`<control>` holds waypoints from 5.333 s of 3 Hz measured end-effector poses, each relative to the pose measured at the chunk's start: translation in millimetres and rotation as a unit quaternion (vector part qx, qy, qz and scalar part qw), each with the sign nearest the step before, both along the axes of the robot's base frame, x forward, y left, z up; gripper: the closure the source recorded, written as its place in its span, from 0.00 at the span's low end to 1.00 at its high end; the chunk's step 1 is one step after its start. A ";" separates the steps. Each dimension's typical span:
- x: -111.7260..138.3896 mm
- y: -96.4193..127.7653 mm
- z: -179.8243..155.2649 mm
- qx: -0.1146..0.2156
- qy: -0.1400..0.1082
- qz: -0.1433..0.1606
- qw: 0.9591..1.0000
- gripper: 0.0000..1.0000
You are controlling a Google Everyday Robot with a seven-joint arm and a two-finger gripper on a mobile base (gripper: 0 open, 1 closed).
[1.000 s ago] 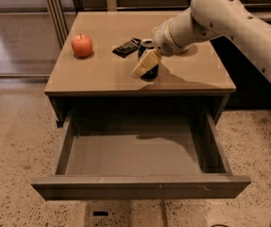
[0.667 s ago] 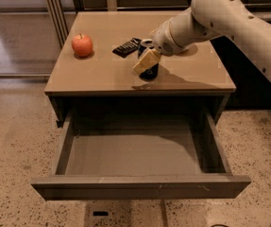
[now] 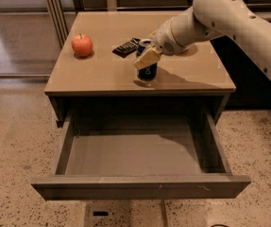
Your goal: Place pepsi can into top drawer
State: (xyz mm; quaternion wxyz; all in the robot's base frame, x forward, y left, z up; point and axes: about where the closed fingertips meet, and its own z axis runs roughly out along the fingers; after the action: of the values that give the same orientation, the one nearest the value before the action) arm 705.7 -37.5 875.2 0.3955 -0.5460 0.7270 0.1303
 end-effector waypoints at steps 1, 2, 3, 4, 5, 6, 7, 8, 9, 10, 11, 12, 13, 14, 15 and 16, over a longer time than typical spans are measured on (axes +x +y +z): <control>0.0 0.0 0.0 0.000 0.000 0.000 1.000 0.89; -2.7 0.8 3.0 0.001 0.000 0.003 1.000 1.00; -58.3 6.8 30.4 0.023 -0.009 0.064 0.998 1.00; -106.7 8.7 50.1 0.039 -0.004 0.125 0.991 1.00; -106.4 8.9 49.9 0.039 -0.004 0.125 0.991 1.00; -104.8 10.8 43.5 0.028 -0.002 0.127 0.991 1.00; -104.7 10.9 43.1 0.027 -0.002 0.127 0.991 1.00; -116.2 7.0 15.7 0.027 0.000 0.119 0.993 1.00; -141.0 -4.0 -29.1 0.035 -0.013 0.091 0.995 1.00; -171.9 -11.1 -93.3 0.041 0.000 0.070 0.997 1.00; -197.2 -10.4 -168.2 0.048 0.032 0.073 0.996 1.00; -195.0 -9.9 -172.5 0.046 0.030 0.077 0.996 1.00; -187.7 -8.5 -187.1 0.038 0.025 0.089 0.995 1.00; -176.7 -7.4 -201.1 0.036 0.022 0.105 0.994 1.00; -168.6 -4.4 -213.5 0.039 0.015 0.121 0.992 1.00; -164.9 -1.9 -220.9 0.042 0.013 0.129 0.991 1.00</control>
Offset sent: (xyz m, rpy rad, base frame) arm -0.0605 0.0134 0.0304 0.0332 -0.0294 0.1431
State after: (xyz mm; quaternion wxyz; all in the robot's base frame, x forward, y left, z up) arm 540.8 -39.4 654.2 0.3887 -0.6166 0.6492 0.2174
